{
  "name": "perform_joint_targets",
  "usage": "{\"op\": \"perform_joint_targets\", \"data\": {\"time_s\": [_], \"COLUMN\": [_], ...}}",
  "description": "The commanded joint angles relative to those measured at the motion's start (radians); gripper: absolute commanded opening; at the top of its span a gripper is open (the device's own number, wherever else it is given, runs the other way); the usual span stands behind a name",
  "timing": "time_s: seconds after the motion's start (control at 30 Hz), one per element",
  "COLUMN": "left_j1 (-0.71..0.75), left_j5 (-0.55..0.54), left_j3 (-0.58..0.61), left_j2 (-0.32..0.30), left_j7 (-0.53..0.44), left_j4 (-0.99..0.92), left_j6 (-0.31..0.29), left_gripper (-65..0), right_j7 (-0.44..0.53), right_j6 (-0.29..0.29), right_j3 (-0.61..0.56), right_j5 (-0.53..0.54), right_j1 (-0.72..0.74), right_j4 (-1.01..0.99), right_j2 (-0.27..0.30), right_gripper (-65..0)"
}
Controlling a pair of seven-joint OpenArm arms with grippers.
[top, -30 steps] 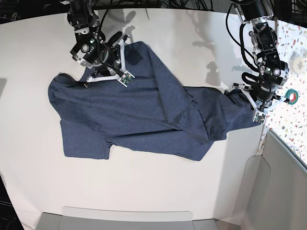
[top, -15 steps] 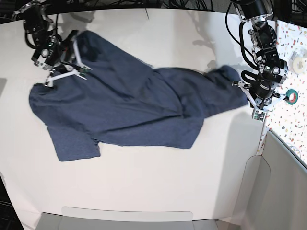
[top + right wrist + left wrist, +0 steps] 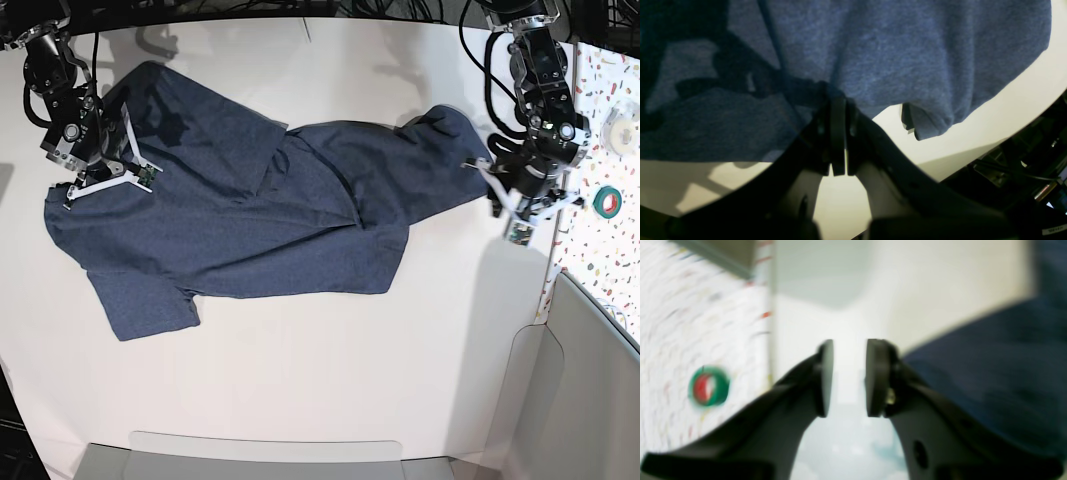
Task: Layout the t-shirt on the table in an organized manner, then fold the t-shirt properly
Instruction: 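Grasp the shirt edges and drag them apart, right gripper toward its side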
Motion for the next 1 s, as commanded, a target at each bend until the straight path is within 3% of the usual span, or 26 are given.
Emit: {"op": "perform_joint_targets", "data": {"time_s": [0.0,0.27,0.4,0.47,0.7,0.97], "left_j1": [-0.018,-0.109,-0.109,-0.109,-0.09,-0.046], "left_j5": [-0.002,-0.036,-0.092,-0.123,-0.336,-0.455], "left_j3": [0.006,-0.006,-0.07,-0.107,-0.204,-0.222], "left_j2": [-0.02,-0.061,-0.072,-0.096,-0.15,-0.141], "left_j7": [0.001,0.016,0.028,0.08,0.202,0.205], "left_j4": [0.012,-0.19,-0.226,-0.227,-0.237,-0.298], "left_j6": [0.007,0.007,0.007,0.007,0.007,0.007], "left_gripper": [-42.3,-42.0,-41.9,-41.9,-41.9,-41.9], "right_j7": [-0.003,0.002,0.002,0.002,0.002,0.002], "right_j6": [0.002,0.002,0.002,0.002,0.002,0.002], "right_j3": [0.008,0.002,0.005,0.0,0.0,0.0], "right_j5": [-0.01,-0.169,-0.176,-0.176,-0.176,-0.176], "right_j1": [0.014,0.004,-0.009,-0.009,-0.009,-0.009], "right_j4": [0.013,0.015,0.031,0.033,0.033,0.033], "right_j2": [0.014,0.006,0.006,0.006,0.006,0.005], "right_gripper": [-65.0,-65.0,-65.0,-65.0,-65.0,-65.0]}}
